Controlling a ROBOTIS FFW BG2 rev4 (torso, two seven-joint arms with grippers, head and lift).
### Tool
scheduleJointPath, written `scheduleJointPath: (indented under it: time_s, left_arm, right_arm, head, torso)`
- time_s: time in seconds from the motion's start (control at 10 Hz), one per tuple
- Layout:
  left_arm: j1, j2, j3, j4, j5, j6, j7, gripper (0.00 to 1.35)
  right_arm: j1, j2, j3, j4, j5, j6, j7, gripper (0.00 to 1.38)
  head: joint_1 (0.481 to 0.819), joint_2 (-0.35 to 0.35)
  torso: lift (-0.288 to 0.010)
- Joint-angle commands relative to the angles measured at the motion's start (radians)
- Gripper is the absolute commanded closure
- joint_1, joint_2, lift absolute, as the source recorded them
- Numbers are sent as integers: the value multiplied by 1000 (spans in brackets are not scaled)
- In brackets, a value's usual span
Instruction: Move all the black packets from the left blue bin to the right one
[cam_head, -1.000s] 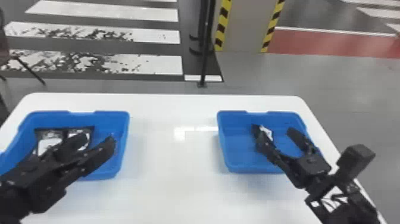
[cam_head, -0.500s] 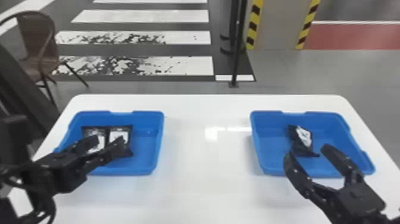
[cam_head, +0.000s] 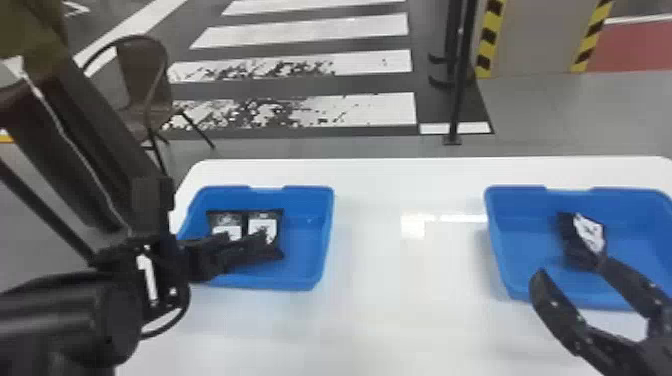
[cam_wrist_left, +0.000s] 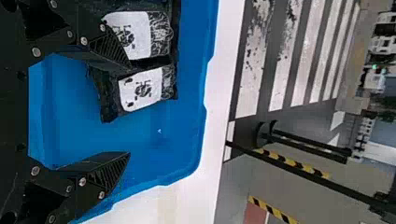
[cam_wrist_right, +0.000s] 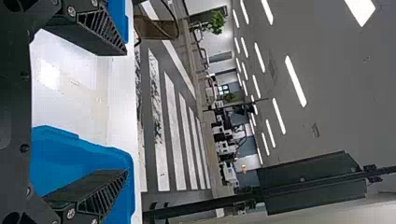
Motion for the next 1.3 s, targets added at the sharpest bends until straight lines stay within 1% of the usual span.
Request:
scheduleJointPath:
  time_s: [0.0, 0.1, 0.2, 0.3, 0.4, 0.5, 0.8, 1.0, 1.2]
  left_arm:
    - [-100, 13, -41, 131, -53, 28, 0, 429]
    - [-149, 11, -55, 173, -109, 50, 2, 429]
    - [-205, 16, -77, 239, -137, 55, 6, 429]
    - [-259, 28, -109, 315, -143, 53, 6, 429]
    - [-299, 37, -131, 364, -147, 53, 6, 429]
    - [-328, 40, -142, 401, -161, 65, 6, 429]
    - [-350, 40, -156, 448, -183, 131, 9, 456]
    - [-385, 42, -164, 533, -173, 144, 9, 489]
    - [-392, 44, -182, 551, -179, 126, 8, 829]
  right_arm:
    - [-2, 0, 1, 2, -4, 7, 0, 127]
    - [-2, 0, 3, 5, -8, 14, 1, 127]
    - [-2, 0, 5, 10, -14, 17, 3, 127]
    - [-7, 0, 9, 15, -14, 22, 6, 127]
    - [-12, -2, 13, 19, -14, 22, 8, 127]
    - [-19, -2, 13, 24, -16, 24, 11, 128]
    - [-22, 0, 19, 37, -34, 34, 14, 128]
    - [-22, 0, 19, 42, -36, 39, 15, 128]
    - [-24, -2, 21, 44, -42, 41, 15, 128]
  head:
    - [695, 169]
    - [695, 168]
    - [695, 171]
    - [695, 178]
    - [695, 176]
    - [695, 170]
    - [695, 171]
    - [695, 175]
    - [695, 172]
  torso:
    - [-140]
    - [-140]
    - [-140]
    - [-140]
    - [-140]
    - [-140]
    - [-140]
    - [-140]
    - [-140]
